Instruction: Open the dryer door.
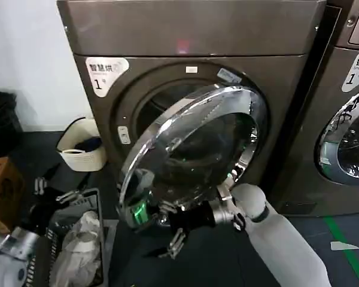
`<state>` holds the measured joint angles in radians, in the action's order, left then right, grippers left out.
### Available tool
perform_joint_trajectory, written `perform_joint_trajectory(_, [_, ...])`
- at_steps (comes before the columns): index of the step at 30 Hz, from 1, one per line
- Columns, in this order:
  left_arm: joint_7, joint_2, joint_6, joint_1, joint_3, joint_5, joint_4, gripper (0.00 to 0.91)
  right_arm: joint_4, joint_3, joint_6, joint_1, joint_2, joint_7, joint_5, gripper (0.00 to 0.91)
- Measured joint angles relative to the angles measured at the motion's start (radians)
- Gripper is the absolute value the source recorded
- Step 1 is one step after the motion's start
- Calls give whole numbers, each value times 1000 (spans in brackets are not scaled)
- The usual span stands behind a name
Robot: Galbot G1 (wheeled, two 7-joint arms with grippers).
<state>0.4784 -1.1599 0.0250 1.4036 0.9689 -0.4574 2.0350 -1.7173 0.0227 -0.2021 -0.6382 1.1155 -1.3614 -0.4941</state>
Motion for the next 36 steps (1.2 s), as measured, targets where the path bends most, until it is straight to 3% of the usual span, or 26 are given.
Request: perform_joint_trajectory(36, [-4,129,-76,-122,-308,-90,2,907,-135,-155,56,-175,-180,-38,-15,907])
